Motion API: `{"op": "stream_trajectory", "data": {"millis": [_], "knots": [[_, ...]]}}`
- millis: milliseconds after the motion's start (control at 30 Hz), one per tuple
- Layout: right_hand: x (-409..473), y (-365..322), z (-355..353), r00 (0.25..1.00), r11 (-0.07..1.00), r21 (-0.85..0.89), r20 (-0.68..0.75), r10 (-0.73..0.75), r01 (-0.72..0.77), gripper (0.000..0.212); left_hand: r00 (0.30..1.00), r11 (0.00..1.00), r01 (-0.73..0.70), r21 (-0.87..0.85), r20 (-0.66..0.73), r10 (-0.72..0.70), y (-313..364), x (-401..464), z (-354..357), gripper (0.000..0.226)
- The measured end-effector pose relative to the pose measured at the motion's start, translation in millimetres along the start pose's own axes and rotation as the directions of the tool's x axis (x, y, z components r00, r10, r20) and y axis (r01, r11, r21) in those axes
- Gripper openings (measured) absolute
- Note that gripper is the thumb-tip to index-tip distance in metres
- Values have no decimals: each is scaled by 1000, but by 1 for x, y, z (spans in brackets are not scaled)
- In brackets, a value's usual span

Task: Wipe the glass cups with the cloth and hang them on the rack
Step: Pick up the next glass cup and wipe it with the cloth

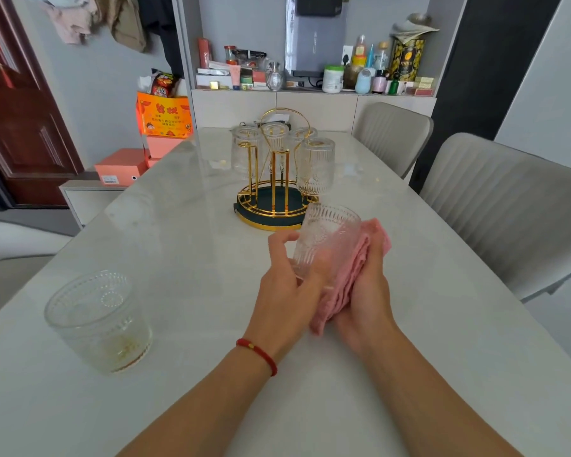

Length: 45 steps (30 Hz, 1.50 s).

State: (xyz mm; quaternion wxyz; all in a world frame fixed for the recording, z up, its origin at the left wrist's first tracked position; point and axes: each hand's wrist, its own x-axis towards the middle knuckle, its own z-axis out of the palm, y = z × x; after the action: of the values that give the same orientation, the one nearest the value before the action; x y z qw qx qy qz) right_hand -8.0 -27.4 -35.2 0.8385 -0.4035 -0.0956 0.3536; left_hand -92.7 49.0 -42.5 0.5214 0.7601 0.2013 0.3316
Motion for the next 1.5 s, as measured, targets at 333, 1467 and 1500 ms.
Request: {"op": "stream_trajectory", "data": {"millis": [333, 1467, 1500], "knots": [[5, -4, -6, 999, 997, -52, 15, 52, -51, 77, 941, 920, 301, -252, 236, -244, 6, 8, -2, 26], [19, -8, -15, 977, 998, 55, -211, -11, 23, 75, 923, 961, 266, 79, 265, -278, 10, -7, 10, 59], [16, -10, -13, 969, 997, 45, -243, -52, 64, 66, 944, 962, 214, 170, 217, -248, 10, -6, 12, 54]]}}
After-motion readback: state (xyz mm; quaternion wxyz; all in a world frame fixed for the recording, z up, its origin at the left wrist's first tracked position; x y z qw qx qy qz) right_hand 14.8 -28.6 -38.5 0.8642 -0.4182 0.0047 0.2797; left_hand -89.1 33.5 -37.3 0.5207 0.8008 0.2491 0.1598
